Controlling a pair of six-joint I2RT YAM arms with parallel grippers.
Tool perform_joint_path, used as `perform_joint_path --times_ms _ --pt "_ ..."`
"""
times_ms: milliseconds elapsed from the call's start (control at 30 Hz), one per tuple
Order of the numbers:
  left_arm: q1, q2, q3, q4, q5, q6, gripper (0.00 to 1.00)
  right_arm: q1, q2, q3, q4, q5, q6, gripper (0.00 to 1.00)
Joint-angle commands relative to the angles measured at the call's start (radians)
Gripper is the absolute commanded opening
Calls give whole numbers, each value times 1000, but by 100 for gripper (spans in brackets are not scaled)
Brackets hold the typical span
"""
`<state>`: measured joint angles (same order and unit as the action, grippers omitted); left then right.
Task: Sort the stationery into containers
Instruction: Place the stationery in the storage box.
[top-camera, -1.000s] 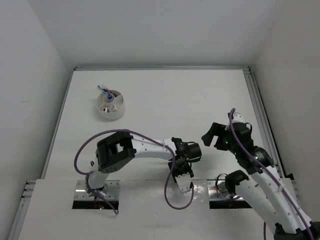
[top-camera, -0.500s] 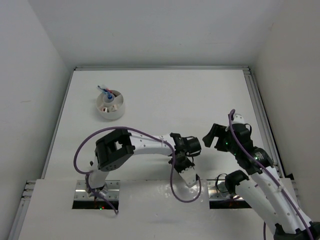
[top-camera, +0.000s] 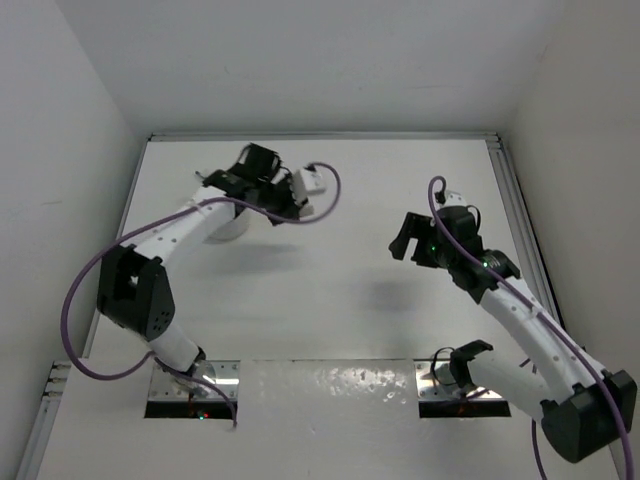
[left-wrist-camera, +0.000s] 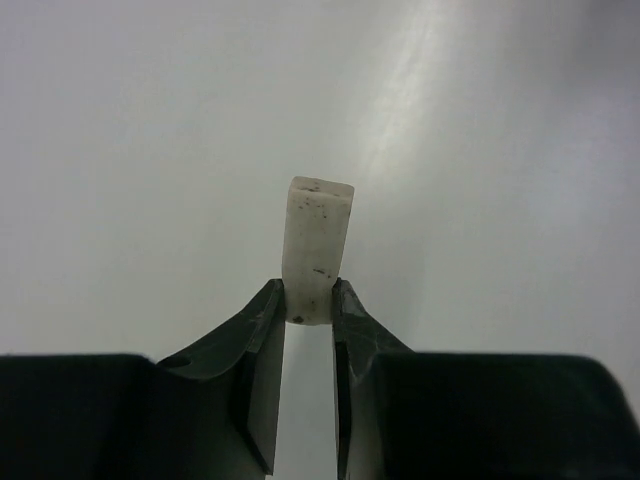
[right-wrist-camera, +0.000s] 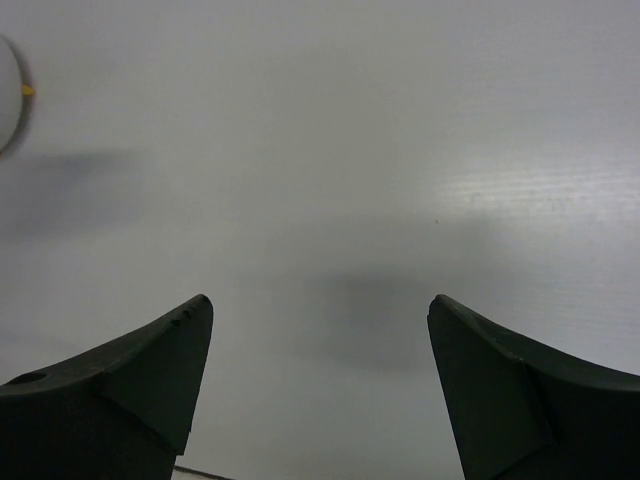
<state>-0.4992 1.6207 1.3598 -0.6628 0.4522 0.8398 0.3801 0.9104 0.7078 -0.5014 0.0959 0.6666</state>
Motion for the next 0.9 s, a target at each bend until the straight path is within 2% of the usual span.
perform_joint_path --times_ms 0,67,100,200,300,400,667,867 --pt "187 -82 -7 99 23 -304 0 -3 103 103 147 -31 -38 86" --pt "267 -113 -5 150 -12 -439 0 0 160 146 178 -57 -57 86" --pt "345 -143 -7 201 -38 -534 0 2 213 160 193 -67 -64 86" --pt "494 -176 -5 265 -50 -657 0 5 318 214 208 -91 -85 86" --pt "618 -173 1 262 -52 -705 0 6 402 257 218 -142 -94 86" --pt "691 -157 -25 272 -66 -740 0 9 464 291 227 -171 -97 86" --pt "728 -50 -56 289 -84 -713 0 8 542 351 198 -182 -110 86" --pt "737 -39 -120 311 -112 -666 0 5 558 351 189 -179 -102 86"
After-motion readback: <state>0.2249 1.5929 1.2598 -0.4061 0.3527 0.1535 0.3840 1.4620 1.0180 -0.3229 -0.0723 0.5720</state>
